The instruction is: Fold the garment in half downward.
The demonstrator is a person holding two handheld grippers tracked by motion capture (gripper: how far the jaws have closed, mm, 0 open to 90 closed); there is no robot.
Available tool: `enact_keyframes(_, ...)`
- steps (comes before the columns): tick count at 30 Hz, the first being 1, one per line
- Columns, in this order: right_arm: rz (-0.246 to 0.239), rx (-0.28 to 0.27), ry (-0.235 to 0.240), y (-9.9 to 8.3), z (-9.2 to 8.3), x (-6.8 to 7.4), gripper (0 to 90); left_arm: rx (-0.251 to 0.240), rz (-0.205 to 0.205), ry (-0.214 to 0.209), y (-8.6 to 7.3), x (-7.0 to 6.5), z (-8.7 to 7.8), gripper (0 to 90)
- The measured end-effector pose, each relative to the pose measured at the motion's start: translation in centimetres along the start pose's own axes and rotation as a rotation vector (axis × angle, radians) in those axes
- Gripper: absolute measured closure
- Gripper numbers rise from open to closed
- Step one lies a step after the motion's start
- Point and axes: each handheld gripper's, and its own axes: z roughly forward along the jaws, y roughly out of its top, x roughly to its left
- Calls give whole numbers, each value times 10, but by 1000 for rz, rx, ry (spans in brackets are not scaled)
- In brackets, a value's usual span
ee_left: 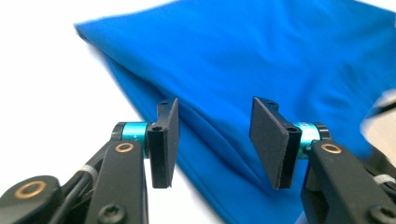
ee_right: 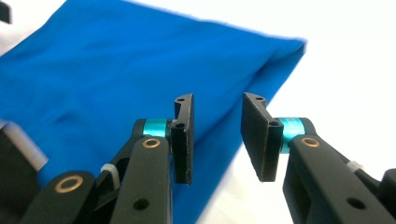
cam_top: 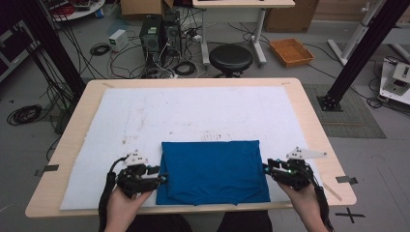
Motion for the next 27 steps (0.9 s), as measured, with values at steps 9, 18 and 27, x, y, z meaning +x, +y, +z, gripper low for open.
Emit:
enact_keyframes(9, 79, -19, -77, 36, 52, -40, 575, -57, -7, 98, 38, 46, 45, 493)
enact_keyframes(18, 45, 89, -103, 38, 86, -46, 824, 63, -14, 123, 40, 60, 75, 609)
enact_keyframes(27, 20, 59, -115, 39, 82, -50, 890, 39, 7, 124, 41, 61, 77, 858)
